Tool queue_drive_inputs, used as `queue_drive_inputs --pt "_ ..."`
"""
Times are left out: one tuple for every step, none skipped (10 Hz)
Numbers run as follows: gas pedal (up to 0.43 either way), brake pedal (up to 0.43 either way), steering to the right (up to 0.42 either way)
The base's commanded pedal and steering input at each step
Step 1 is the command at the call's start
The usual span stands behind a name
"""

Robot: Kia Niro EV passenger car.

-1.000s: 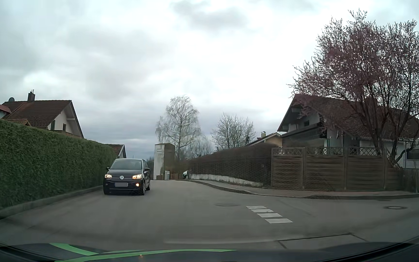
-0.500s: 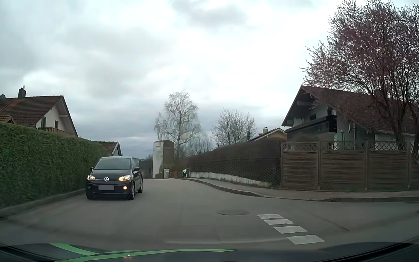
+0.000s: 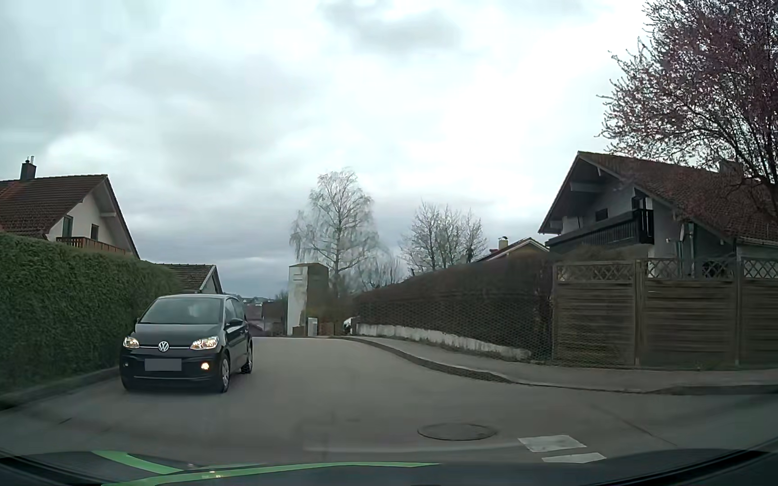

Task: Follow the waypoints while adhering to traffic rules and regulations

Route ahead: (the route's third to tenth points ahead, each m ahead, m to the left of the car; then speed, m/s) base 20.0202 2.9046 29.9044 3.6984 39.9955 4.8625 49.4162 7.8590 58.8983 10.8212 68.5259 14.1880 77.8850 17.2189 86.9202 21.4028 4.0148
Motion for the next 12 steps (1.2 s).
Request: queue_drive_inputs --pt "0.157 0.0 -0.029" --pt "0.169 0.0 -0.03" --pt "0.169 0.0 -0.031" --pt "0.169 0.0 -0.036" --pt "0.169 0.0 -0.04" --pt "0.169 0.0 -0.045" --pt "0.177 0.0 -0.047" --pt "0.177 0.0 -0.048" --pt "0.177 0.0 -0.05" --pt "0.177 0.0 -0.05" --pt "0.177 0.0 -0.051" --pt "0.177 0.0 -0.055"
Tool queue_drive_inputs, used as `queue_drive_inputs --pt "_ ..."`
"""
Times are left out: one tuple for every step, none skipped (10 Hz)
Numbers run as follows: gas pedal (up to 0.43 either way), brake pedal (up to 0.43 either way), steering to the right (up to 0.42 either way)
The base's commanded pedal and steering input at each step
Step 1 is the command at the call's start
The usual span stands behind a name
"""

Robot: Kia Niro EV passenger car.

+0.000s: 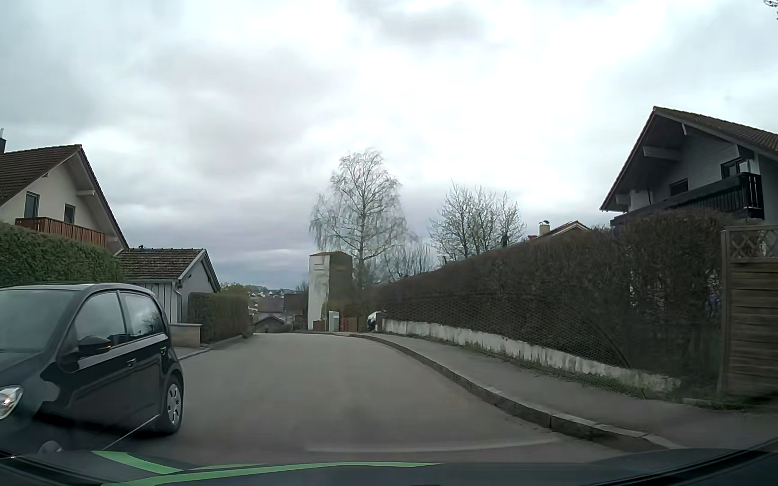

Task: Follow the waypoints while adhering to traffic rules and regulations

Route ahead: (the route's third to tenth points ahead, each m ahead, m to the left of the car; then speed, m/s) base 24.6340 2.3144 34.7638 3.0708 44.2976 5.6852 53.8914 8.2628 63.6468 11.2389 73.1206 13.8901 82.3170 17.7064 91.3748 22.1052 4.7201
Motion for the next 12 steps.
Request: queue_drive_inputs --pt "0.177 0.0 -0.058" --pt "0.177 0.0 -0.058" --pt "0.169 0.0 -0.058" --pt "0.157 0.0 -0.058" --pt "0.157 0.0 -0.057" --pt "0.157 0.0 -0.053" --pt "0.157 0.0 -0.05" --pt "0.157 0.0 -0.043" --pt "0.157 0.0 -0.035" --pt "0.157 0.0 -0.031" --pt "0.157 0.0 -0.027" --pt "0.157 0.0 -0.024"
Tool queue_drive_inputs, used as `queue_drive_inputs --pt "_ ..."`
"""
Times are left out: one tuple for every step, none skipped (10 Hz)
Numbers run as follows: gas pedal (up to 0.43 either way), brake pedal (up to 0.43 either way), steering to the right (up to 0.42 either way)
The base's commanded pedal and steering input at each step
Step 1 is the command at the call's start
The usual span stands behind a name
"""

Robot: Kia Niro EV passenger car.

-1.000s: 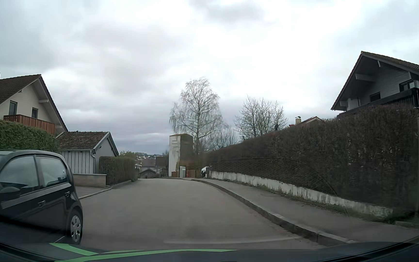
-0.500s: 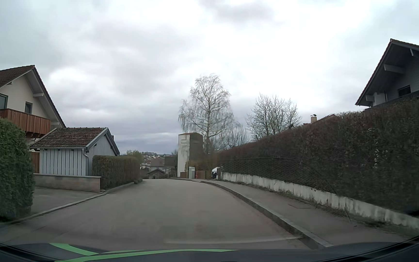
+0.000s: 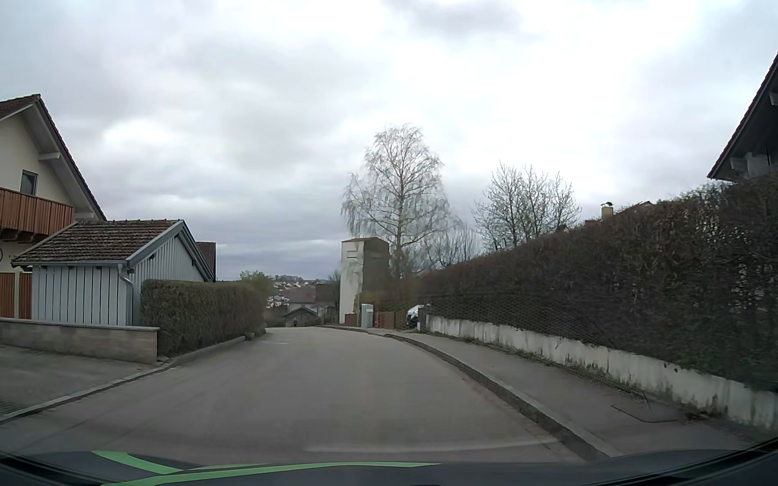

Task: Follow the waypoints while adhering to traffic rules and regulations

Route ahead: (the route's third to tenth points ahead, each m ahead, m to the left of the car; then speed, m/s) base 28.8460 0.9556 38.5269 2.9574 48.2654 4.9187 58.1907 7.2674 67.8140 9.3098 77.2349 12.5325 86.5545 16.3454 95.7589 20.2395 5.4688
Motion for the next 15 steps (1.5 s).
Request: queue_drive_inputs --pt "0.157 0.0 -0.02" --pt "0.15 0.0 -0.019" --pt "0.15 0.0 -0.018" --pt "0.15 0.0 -0.017" --pt "0.13 0.0 -0.017" --pt "0.118 0.0 -0.017" --pt "0.11 0.0 -0.017" --pt "0.11 0.0 -0.017" --pt "0.11 0.0 -0.017" --pt "0.098 0.0 -0.018" --pt "0.098 0.0 -0.018" --pt "0.098 0.0 -0.018" --pt "0.098 0.0 -0.019" --pt "0.098 0.0 -0.02" --pt "0.098 0.0 -0.021"
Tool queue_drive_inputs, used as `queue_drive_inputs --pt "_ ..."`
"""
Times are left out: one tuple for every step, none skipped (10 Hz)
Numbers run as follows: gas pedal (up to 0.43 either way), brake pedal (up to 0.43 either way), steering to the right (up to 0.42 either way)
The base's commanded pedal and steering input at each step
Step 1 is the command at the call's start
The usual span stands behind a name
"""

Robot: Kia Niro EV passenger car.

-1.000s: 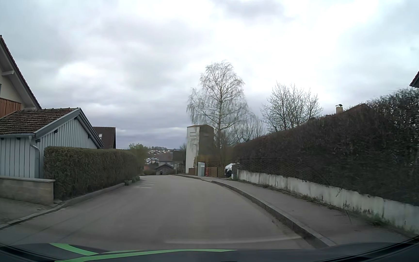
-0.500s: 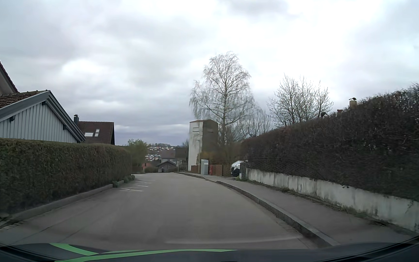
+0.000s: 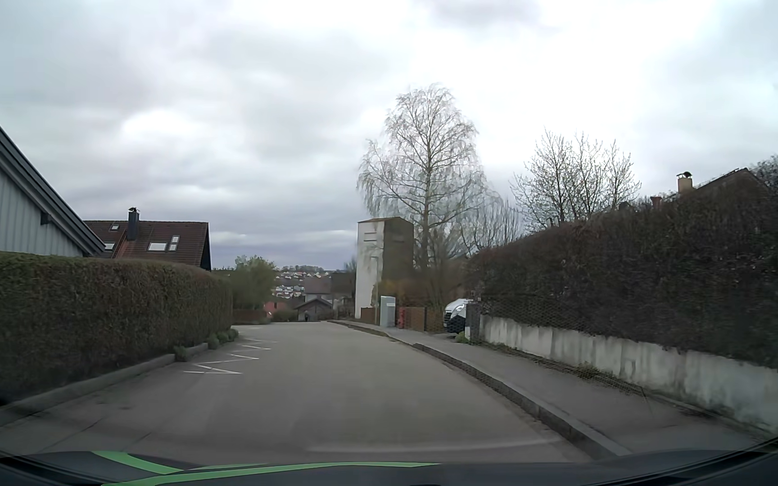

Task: Follow the waypoints while adhering to traffic rules and regulations

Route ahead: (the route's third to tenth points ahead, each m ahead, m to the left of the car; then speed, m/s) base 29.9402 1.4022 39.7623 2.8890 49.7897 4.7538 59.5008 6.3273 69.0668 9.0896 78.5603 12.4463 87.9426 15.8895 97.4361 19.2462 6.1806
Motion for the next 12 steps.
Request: queue_drive_inputs --pt "0.098 0.0 -0.023" --pt "0.098 0.0 -0.025" --pt "0.098 0.0 -0.028" --pt "0.098 0.0 -0.032" --pt "0.098 0.0 -0.033" --pt "0.098 0.0 -0.034" --pt "0.098 0.0 -0.035" --pt "0.079 0.0 -0.036" --pt "0.047 0.0 -0.036" --pt "0.039 0.0 -0.036" --pt "0.039 0.0 -0.036" --pt "0.028 0.0 -0.036"
